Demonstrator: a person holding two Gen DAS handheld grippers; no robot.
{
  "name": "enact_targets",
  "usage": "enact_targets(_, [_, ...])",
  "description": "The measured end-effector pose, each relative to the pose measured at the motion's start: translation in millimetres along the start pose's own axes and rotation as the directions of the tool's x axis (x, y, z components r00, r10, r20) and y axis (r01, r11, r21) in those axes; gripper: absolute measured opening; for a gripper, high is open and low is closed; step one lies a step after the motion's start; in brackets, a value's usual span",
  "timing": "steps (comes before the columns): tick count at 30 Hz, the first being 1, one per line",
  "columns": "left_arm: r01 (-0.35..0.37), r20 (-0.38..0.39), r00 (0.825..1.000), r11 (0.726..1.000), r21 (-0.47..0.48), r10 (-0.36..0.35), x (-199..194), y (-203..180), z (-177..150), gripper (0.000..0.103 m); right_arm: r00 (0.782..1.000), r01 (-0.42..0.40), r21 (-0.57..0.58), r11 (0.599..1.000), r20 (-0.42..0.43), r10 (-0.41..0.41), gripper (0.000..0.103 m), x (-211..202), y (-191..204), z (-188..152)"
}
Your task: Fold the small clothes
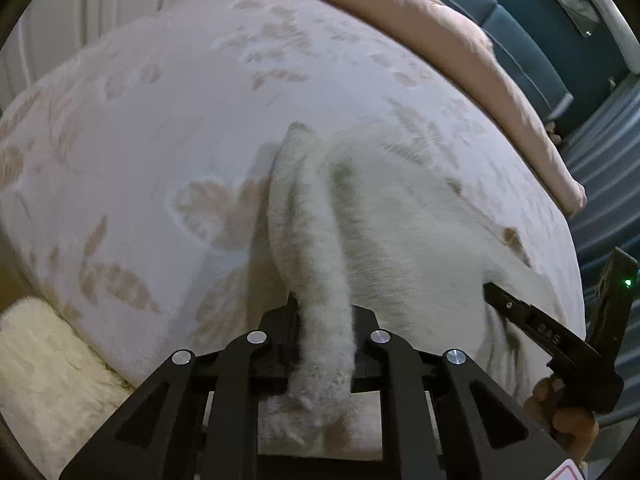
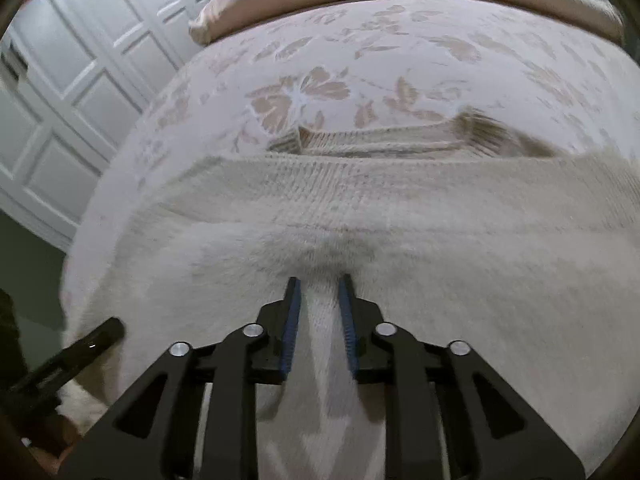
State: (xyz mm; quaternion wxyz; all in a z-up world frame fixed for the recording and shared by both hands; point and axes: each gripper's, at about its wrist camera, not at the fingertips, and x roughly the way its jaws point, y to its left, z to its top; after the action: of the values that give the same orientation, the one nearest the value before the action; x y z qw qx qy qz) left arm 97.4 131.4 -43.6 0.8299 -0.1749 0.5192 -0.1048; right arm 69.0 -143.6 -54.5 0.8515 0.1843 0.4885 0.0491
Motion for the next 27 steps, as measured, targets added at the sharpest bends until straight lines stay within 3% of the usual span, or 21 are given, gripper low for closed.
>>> enact_targets(1, [0.021, 0.012, 1.0, 1.0, 0.003, -0.021, -7, -5, 2, 0.012, 1.0, -0.02, 0.025, 0.999, 0.016, 0.02, 0.039, -13, -4, -3])
enact_targets(2, [0.049, 0.031, 0.998, 0.999, 0.013, -0.049, -17, -14, 6, 0.011, 0.998, -0.046, 0.041, 0.998, 0.052, 0.044, 0.042, -32, -10, -9])
enact_targets(7, [0.146, 0.081, 0.984, 0.981, 0.128, -0.158, -54, -82, 13, 0.011, 0.991, -0.062, 0.081, 0.995, 0.121, 0.052, 0.044, -93, -55, -45])
enact_targets(11, [0.236, 0.06, 0.964, 0.936, 0.26, -0.259, -64, -166, 0, 0.01, 0.991, -0.034, 0.185, 0.982, 0.134, 0.009, 0.044, -125, -112, -80])
enact_targets(14, [0.276, 0.009, 0.955, 0.896, 0.347, -0.298, -52, -224, -21, 0.01, 0.989, -0.014, 0.268, 0.963, 0.144, -0.025, 0.045, -144, -150, -104])
enact_targets(18, [0.305, -0.108, 0.952, 0.855, 0.418, -0.287, -7, -283, -64, 0.01, 0.985, -0.006, 0.349, 0.937, 0.162, -0.054, 0.046, -159, -187, -123])
enact_targets(23, [0.246, -0.223, 0.963, 0.84, 0.484, -0.153, 59, -305, -123, 0.011, 0.98, -0.018, 0.406, 0.914, 0.19, -0.066, 0.046, -169, -214, -135])
enact_targets(27, [0.215, -0.166, 0.975, 0.822, 0.528, -0.148, 53, -298, -134, 0.02, 0.976, -0.031, 0.42, 0.907, 0.208, -0.063, 0.046, -172, -223, -135])
